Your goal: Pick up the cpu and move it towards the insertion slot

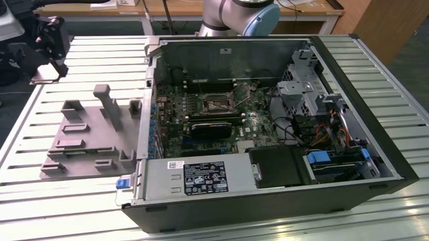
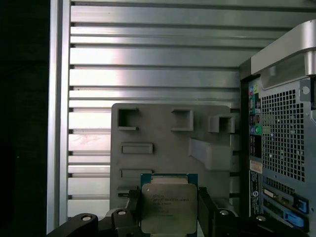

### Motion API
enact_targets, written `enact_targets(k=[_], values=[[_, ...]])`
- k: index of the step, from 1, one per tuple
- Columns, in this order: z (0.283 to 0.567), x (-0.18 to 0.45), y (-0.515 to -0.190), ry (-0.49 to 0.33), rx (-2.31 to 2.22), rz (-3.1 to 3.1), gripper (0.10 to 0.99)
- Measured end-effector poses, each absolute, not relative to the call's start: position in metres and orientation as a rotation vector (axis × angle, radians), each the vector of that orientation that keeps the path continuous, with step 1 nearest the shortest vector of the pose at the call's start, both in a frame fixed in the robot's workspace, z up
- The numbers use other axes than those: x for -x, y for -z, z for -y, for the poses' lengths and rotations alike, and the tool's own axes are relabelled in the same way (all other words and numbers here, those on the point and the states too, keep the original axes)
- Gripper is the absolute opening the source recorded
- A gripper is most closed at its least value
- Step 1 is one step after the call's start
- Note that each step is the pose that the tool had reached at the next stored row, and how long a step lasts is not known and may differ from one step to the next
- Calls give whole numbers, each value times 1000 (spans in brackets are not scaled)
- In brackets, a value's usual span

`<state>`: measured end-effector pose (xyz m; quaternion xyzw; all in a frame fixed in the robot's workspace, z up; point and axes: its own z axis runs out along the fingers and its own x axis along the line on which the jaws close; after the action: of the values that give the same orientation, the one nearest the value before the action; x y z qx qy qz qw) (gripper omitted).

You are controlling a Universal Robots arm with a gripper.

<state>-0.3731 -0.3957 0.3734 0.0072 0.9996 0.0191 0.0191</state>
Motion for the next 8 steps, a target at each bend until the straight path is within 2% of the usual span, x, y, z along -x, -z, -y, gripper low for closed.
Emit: enact_targets(k=[8], values=[[396,352,-373,-59,-22,-3103,541]])
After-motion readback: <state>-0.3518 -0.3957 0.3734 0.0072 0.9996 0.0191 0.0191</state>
